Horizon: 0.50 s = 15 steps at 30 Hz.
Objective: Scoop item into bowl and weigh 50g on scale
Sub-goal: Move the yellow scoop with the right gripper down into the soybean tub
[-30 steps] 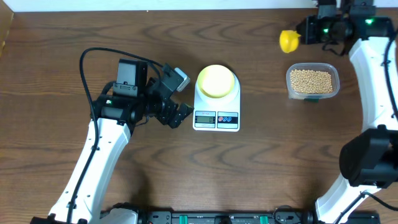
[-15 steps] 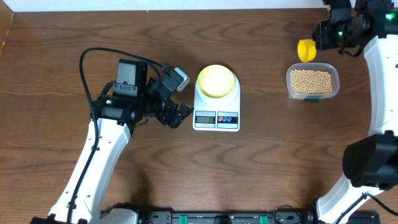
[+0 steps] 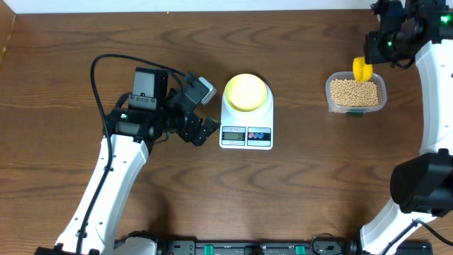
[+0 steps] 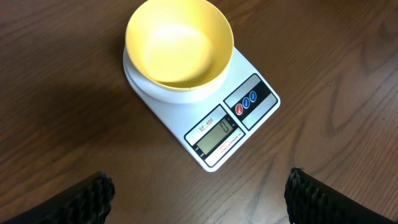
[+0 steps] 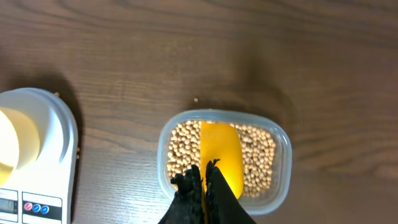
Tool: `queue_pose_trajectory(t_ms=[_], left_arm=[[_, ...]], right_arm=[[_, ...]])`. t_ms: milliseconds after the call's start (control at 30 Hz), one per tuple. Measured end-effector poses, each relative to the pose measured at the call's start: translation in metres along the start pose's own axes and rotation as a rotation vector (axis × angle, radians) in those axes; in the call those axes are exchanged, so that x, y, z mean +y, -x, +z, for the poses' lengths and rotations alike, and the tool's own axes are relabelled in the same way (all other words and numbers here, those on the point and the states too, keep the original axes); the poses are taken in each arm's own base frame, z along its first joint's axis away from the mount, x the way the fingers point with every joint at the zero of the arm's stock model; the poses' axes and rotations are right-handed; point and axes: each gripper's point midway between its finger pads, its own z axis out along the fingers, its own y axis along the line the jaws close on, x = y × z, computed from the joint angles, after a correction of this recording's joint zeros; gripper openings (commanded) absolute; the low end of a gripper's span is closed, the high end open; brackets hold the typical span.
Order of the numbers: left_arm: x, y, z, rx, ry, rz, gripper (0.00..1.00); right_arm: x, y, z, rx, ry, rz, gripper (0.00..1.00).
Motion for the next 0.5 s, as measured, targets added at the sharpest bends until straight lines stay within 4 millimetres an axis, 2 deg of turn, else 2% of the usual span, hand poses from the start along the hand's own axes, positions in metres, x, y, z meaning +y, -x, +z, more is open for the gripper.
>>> queue_pose_trajectory(t_ms=[500], left_arm=[[0.000, 0.000, 0.000, 0.000, 0.000, 0.000, 0.90]], right_arm=[[-0.015, -0.012, -0.001, 0.052, -0.092, 0.057, 0.02]])
